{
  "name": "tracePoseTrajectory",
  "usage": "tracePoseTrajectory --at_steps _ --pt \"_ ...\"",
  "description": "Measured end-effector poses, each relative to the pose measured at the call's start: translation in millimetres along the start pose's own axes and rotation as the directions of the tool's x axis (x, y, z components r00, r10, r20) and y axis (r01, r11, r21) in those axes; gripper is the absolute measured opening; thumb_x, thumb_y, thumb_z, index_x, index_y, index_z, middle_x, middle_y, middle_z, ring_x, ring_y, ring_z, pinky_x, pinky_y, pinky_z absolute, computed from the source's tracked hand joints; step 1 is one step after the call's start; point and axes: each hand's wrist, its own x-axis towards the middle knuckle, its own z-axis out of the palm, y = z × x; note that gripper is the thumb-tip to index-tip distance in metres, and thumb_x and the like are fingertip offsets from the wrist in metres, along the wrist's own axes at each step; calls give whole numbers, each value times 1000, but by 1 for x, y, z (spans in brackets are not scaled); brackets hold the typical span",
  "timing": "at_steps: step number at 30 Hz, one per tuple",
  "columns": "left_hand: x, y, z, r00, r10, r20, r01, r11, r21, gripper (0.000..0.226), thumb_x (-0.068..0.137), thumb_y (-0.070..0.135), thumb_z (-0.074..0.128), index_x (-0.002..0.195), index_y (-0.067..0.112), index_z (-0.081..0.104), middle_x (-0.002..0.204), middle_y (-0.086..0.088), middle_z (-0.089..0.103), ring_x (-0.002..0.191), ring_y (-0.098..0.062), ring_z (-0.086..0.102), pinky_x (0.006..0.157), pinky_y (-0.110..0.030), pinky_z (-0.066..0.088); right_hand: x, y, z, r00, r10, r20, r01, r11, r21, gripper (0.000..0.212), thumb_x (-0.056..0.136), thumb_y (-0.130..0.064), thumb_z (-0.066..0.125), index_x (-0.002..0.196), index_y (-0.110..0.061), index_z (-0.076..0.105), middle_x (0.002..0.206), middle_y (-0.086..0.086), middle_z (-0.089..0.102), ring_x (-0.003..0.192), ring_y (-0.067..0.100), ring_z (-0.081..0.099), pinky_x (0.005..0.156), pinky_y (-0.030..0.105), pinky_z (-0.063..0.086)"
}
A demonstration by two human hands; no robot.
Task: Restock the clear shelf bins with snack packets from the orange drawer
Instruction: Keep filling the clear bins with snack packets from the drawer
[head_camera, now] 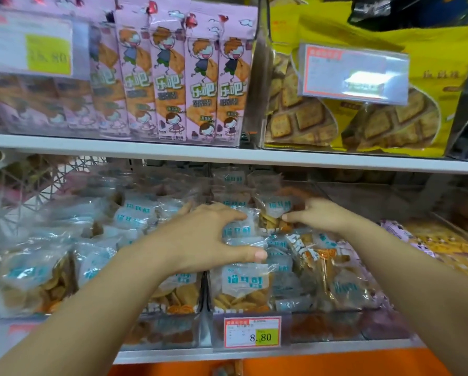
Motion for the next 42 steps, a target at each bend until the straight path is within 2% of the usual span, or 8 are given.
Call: tracePoseTrajectory --at_steps 8,19,24,29,32,35,38,42 --pt "-3 2 -8 999 -8 40 9 999 -33 103 53 87 37 145 42 28 155 14 25 141 -12 25 118 -45 16 5 -4 13 990 -130 -48 111 951 -288 62 91 -24 61 145 -27 32 149 3 37 135 20 36 103 22 32" --pt "0 0 -5 999 -12 51 11 1000 20 110 49 96 38 144 40 31 153 14 27 140 -13 27 117 -47 17 -8 -13 -6 998 -60 33 68 944 -322 81 81 -40 71 148 -31 25 150 -3 36 133 16 39 103 22 33" --pt "-2 -2 -3 1000 3 24 -3 999 36 115 43 100 31 143 42 33 152 13 29 138 -15 32 116 -46 23 -48 -17 -31 985 -163 -49 143 949 -280 52 84 -28 70 132 -23 50 112 -14 60 105 -11 55 81 3 34" --pt "-4 8 -6 1000 16 -24 -15 999 39 104 53 98 32 140 41 37 150 12 32 135 -14 35 115 -46 23 -80 -6 -52 972 108 208 5 879 -477 59 78 -39 72 131 -32 47 131 -10 48 117 7 45 96 19 37" --pt "-6 19 -7 998 33 -47 -31 999 42 91 63 91 36 138 40 40 149 12 32 137 -13 32 116 -47 19 -87 0 -41 941 224 252 -14 775 -632 65 77 -54 68 132 -33 43 145 -7 38 142 18 18 116 52 9" --pt "-7 30 -5 995 59 -85 -54 997 62 66 79 71 48 137 39 41 147 11 35 137 -11 32 116 -47 17 -89 1 -31 963 154 223 26 767 -642 45 79 -51 67 113 -24 56 139 -6 46 144 16 11 112 58 -9" --pt "-5 36 0 985 78 -152 -61 992 111 55 86 62 49 136 39 42 145 14 37 135 -9 34 118 -47 12 -100 -7 -46 992 44 122 29 844 -535 32 77 -46 71 94 -21 59 105 -4 63 115 13 50 110 44 23" --pt "-7 53 6 959 141 -246 -103 982 161 47 91 55 48 134 39 44 139 17 45 130 -5 40 118 -42 9 -121 -3 -58 995 -31 -95 20 993 -120 25 72 -32 79 81 -16 62 79 3 70 72 13 64 65 31 47"
